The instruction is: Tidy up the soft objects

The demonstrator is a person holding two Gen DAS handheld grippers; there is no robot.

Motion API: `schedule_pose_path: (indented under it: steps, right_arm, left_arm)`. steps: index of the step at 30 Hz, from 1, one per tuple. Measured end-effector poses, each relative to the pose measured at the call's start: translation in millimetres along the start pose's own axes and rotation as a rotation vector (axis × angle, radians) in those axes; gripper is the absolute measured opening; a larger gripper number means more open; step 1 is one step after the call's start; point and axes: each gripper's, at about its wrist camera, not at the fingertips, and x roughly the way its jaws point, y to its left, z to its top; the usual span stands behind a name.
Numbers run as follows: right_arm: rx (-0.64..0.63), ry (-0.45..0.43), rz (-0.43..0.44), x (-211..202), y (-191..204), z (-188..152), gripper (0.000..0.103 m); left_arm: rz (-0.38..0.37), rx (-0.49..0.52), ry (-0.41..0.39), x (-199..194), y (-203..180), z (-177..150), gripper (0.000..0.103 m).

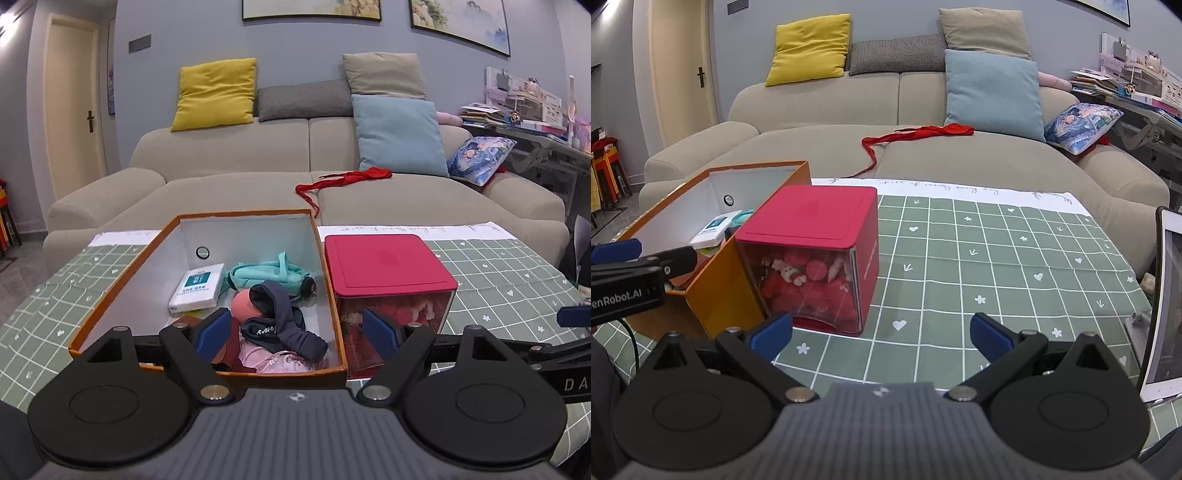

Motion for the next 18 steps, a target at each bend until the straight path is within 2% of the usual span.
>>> schedule_pose_path:
  steps: [5,9,13,18]
  right_arm:
    - [-0.009,-0.003,0.001,-1.3,1.0,0.8,0.100]
    - [-0.007,0.000,0.007,-1.9,0.4,0.2,0.100]
    - [-0.009,-0.004,0.008,-3.2,0.8,0.8,0.100]
    - [-0.013,0.005,0.011,-1.4,1.3,-0.6,0.100]
  left_arm:
    - [-0.014,0.024,-0.014,-2.2,-2.4,1.1,0.094]
    - [0.005,0.045,-0.027,-3.1,-4.1,0.4,0.094]
    - [-0.009,0.026,-0.014,-2.2,-0.9,1.2,0.094]
    - [0.008,0.043,-0.032,-4.2,-2.1,0.5,0.094]
